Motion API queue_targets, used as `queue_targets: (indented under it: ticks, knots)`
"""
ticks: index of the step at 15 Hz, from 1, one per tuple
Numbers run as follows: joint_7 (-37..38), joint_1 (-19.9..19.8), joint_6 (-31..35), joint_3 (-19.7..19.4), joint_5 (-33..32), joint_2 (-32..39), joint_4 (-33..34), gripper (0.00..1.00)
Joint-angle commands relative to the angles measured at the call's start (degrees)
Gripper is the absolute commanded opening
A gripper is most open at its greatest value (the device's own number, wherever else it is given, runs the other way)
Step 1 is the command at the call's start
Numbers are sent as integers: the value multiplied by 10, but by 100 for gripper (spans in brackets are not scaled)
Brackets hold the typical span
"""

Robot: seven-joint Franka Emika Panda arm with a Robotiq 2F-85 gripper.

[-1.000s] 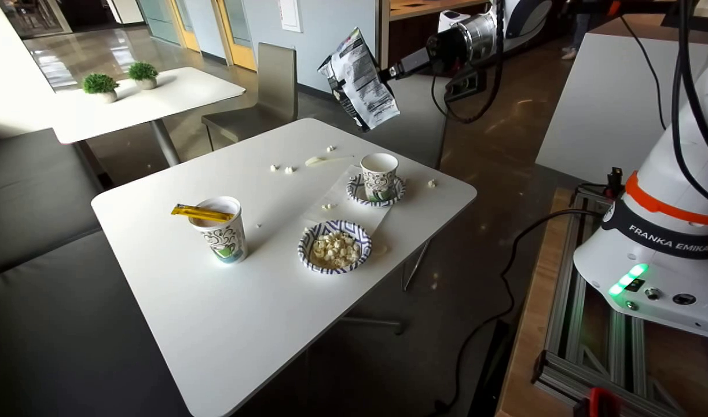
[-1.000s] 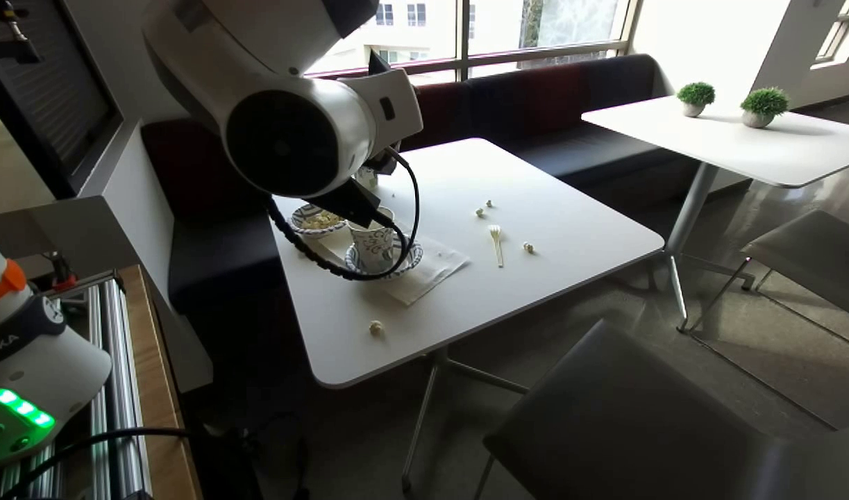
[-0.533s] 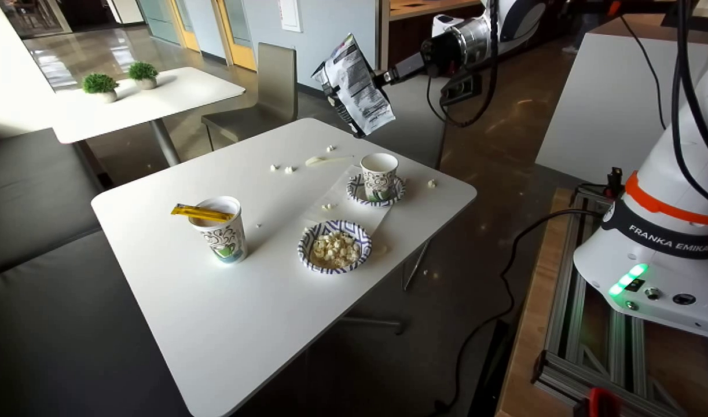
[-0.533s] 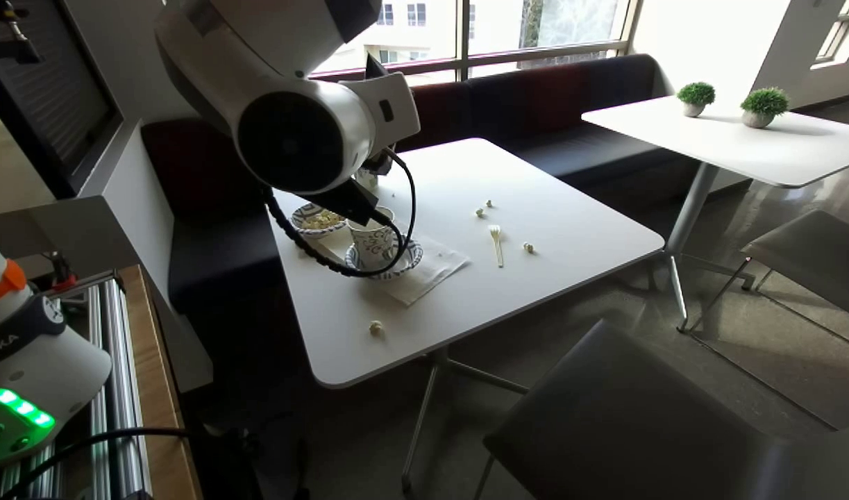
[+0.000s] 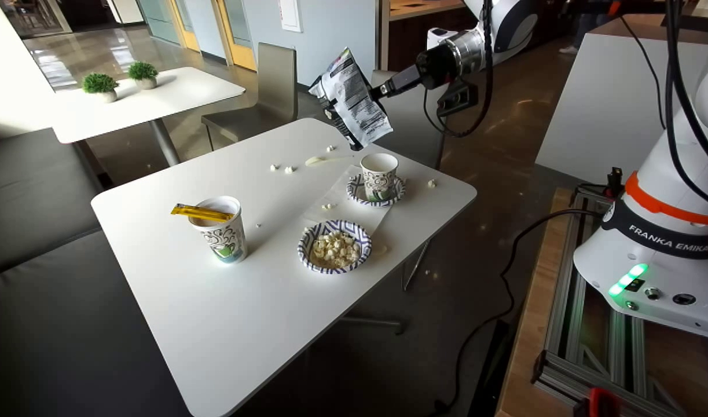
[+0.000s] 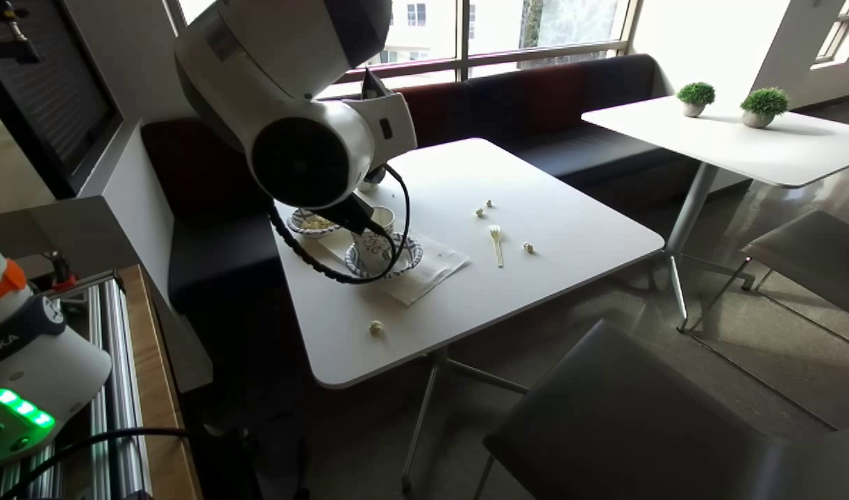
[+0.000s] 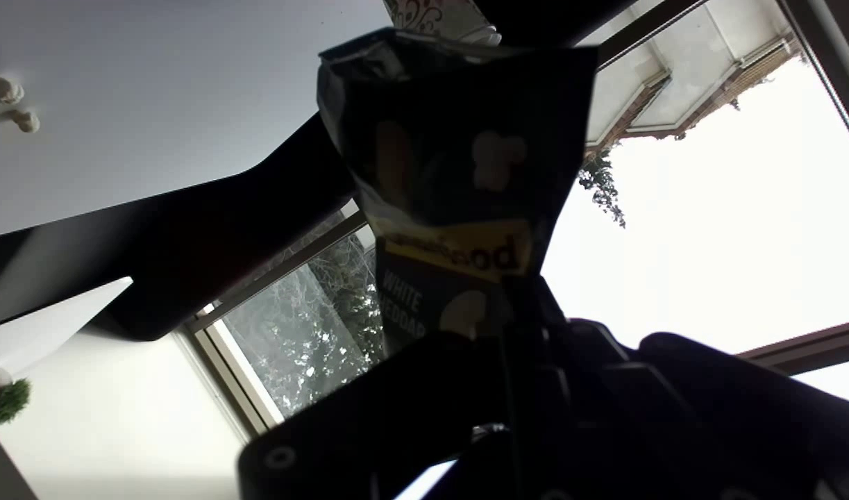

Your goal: Pour the contents in the black packet into the coffee cup on the right.

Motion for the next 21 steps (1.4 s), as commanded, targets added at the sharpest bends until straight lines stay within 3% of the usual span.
queue_targets:
  ticks: [1,2,3,4,5,6,7,8,9,10,14,18,20,21]
  knots:
    - [-13,1,-7,-3,3,7,3,0]
    - [-15,1,12,-3,-3,3,3,0]
    - [-4,-3,-44,-7,-3,11,5,0]
    - [-22,1,23,-3,-8,3,7,0]
    - [-9,-2,-30,-7,-2,15,9,0]
    - [-31,2,43,-3,-10,6,10,0]
    - [-11,-4,-33,-8,-10,20,13,0]
    - [-38,2,42,-3,-11,11,13,0]
    - [-26,-1,-3,-6,-10,16,13,0]
    - [-44,2,37,-3,-10,11,12,0]
    - [-35,-1,-1,-6,-9,19,15,0]
    - [-40,0,21,-5,-10,15,13,0]
    - [-31,-2,-13,-7,-14,19,14,0]
    - [-40,1,24,-5,-16,14,13,0]
